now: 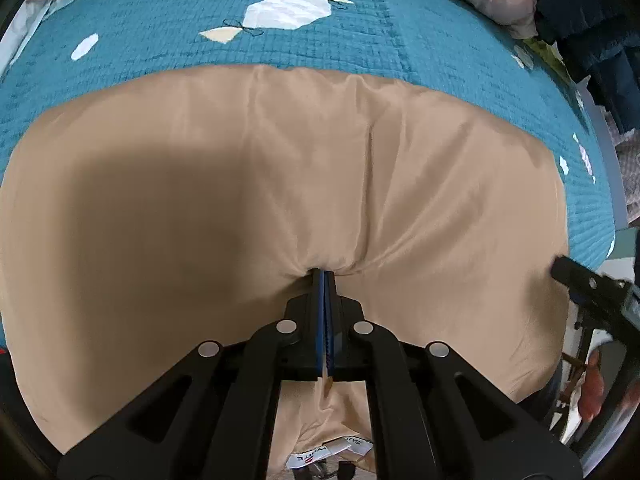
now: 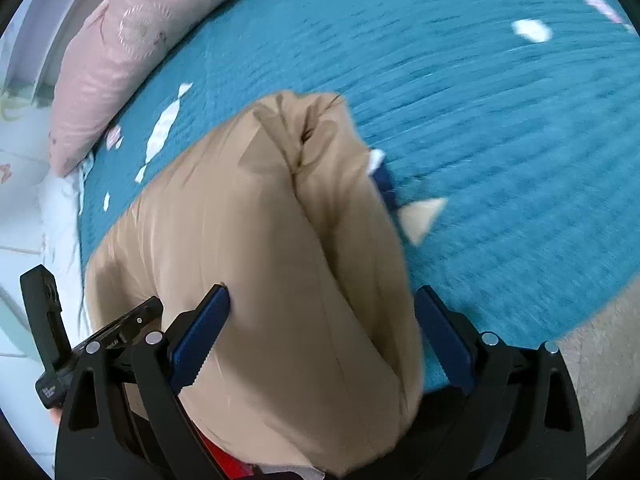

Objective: Fold large clothes

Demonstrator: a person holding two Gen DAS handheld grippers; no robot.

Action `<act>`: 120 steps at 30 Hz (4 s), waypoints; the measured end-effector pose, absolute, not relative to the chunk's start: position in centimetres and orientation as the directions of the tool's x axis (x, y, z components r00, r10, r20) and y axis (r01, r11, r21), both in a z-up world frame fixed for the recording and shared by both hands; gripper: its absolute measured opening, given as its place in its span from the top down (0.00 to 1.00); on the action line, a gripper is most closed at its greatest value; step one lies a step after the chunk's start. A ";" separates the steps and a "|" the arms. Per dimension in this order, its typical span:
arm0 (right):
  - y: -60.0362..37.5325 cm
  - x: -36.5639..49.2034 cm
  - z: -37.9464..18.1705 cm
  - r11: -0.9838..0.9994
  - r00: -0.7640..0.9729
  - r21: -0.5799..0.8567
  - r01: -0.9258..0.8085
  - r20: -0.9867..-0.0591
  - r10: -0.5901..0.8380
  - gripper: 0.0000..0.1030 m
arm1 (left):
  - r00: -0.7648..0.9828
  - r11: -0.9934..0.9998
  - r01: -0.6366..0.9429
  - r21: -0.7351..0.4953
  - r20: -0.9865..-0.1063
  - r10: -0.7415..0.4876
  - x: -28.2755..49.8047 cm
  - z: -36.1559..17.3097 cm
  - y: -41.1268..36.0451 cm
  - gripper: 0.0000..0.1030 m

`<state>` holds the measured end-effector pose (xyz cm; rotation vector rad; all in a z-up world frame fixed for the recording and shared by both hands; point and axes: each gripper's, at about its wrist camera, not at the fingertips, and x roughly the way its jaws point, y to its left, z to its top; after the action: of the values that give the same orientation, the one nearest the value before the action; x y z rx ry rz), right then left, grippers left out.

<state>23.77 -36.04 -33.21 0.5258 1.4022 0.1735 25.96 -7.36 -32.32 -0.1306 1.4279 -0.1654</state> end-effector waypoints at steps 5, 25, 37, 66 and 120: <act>-36.0 25.0 -36.3 0.865 0.119 0.453 0.217 -0.892 0.437 0.09 | 0.157 0.986 0.075 -0.147 -0.975 -0.157 26.3 -32.9 -8.3 0.98; -38.5 23.1 -38.6 0.650 0.168 0.719 0.248 -0.692 0.702 0.50 | 0.164 0.982 0.052 -0.182 -0.968 -0.188 25.7 -32.8 -7.5 0.98; -37.3 20.8 -30.9 0.561 0.341 0.816 0.138 -0.571 0.747 0.81 | 0.161 0.975 0.009 -0.222 -0.962 -0.220 25.7 -32.7 -6.8 0.98; -6.4 23.0 -23.2 0.762 0.056 0.572 -0.303 -0.788 0.613 0.78 | 0.322 0.975 -0.131 -0.181 -0.938 -0.131 19.1 -23.7 9.1 0.94; -9.5 19.4 -24.3 0.832 0.162 0.478 -0.282 -0.831 0.532 0.96 | 0.358 0.958 -0.130 -0.257 -0.913 -0.196 19.4 -21.9 10.7 0.79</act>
<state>19.43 -9.45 -24.30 0.2321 1.2842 0.5883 19.41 10.72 -21.86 -0.3080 1.2098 -0.0436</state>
